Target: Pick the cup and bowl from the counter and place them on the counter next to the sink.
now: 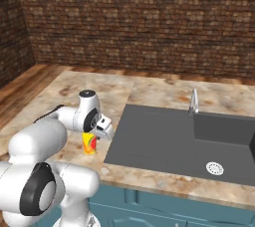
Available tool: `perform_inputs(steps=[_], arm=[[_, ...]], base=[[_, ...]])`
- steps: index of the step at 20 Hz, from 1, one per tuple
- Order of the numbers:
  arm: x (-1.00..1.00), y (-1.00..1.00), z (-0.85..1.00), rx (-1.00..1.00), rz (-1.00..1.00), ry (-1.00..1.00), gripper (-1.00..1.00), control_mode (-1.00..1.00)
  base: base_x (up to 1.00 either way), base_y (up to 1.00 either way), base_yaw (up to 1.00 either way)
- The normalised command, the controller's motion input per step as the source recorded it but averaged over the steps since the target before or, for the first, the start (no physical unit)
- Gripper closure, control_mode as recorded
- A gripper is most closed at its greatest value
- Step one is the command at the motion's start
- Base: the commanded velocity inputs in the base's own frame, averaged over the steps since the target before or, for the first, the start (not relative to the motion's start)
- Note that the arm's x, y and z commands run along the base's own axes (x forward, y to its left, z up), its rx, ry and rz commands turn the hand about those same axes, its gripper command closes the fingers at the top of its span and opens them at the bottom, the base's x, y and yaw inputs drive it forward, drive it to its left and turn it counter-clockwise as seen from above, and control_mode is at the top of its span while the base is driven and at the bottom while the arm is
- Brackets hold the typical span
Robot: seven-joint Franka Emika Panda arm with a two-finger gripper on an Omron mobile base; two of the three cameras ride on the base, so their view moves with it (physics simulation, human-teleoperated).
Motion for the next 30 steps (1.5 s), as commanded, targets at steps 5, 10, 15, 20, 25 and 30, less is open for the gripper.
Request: perform_inputs(steps=[5,10,15,20,25,30], arm=[[0.0,0.0,0.0,0.0,0.0,0.0,-1.0,-1.0],[-0.03,0.0,0.0,0.0,0.0,0.0,-1.0,-1.0],[-0.09,0.0,0.0,0.0,0.0,0.0,-1.0,-1.0],[-0.08,0.0,0.0,0.0,-0.02,0.0,-1.0,-1.0],[-0.15,0.0,0.0,0.0,-0.04,0.0,-1.0,-1.0],[-0.16,0.0,0.02,0.0,-0.05,0.0,-1.0,-1.0]], base=[[0.0,0.0,0.0],[0.0,0.0,0.0],[0.0,0.0,0.0],[0.0,0.0,0.0],[0.0,0.0,0.0],[0.0,0.0,0.0]])
